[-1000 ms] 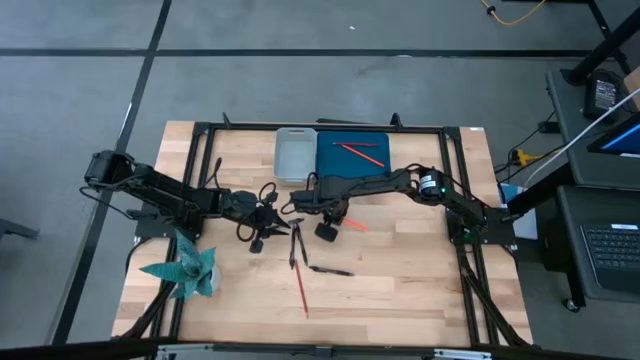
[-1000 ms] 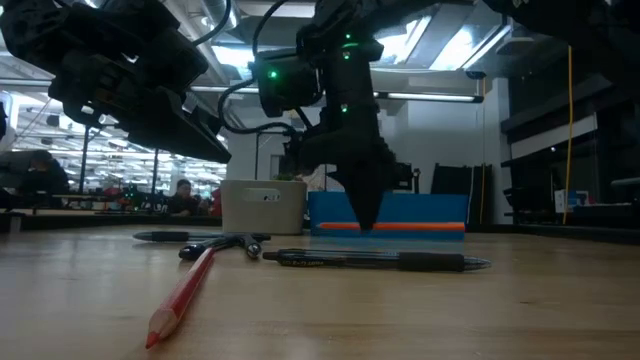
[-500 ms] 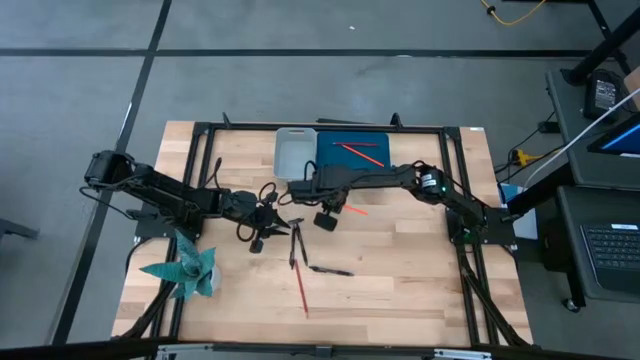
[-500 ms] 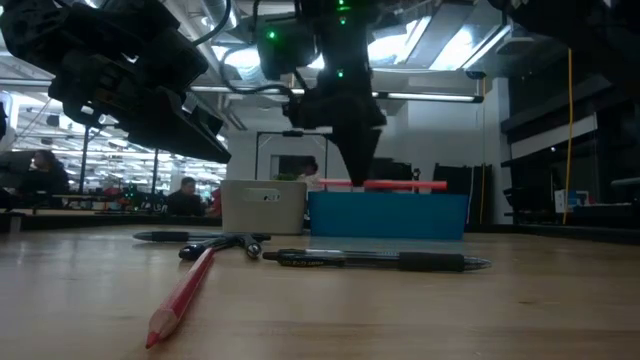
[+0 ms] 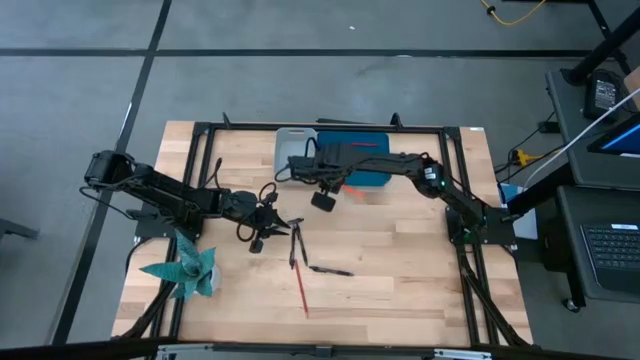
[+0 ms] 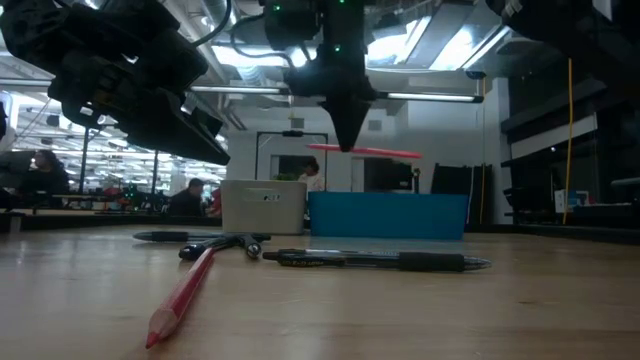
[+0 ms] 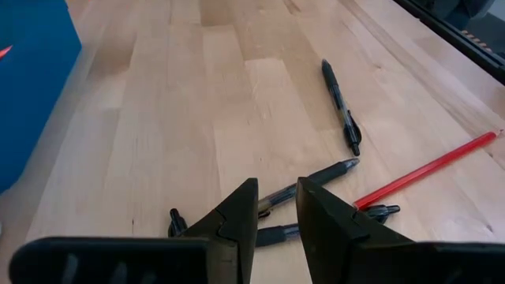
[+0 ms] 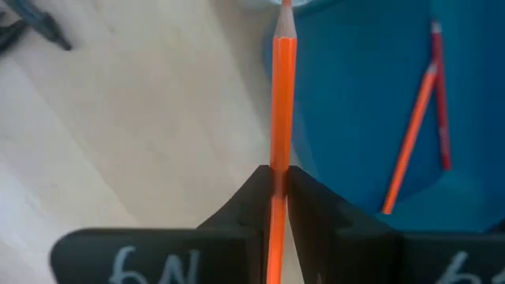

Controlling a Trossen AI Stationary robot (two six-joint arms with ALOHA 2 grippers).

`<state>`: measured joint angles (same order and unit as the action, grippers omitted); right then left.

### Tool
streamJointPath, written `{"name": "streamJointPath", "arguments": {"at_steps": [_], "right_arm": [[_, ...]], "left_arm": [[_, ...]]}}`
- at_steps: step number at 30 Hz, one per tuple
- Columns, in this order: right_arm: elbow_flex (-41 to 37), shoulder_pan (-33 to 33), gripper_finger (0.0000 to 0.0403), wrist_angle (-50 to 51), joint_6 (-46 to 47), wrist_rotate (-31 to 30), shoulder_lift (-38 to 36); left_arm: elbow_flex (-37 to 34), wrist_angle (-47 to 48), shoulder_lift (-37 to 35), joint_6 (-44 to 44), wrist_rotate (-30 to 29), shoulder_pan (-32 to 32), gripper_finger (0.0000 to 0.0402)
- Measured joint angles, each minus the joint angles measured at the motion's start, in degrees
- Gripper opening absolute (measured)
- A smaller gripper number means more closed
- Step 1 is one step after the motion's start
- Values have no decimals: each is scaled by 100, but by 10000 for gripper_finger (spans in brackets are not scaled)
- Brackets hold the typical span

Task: Sort pens & pencils
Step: Put the orange pencil into the blue bin

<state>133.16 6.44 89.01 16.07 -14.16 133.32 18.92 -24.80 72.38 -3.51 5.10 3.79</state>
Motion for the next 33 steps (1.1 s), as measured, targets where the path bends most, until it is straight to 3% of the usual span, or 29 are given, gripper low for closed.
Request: {"name": "streamJointPath", "arguments": {"at_steps": [33], "right_arm": [[49,1146,36,103,-564,77,-346]], "left_arm": [[0,250,-1,49,-20,-1,82]]}}
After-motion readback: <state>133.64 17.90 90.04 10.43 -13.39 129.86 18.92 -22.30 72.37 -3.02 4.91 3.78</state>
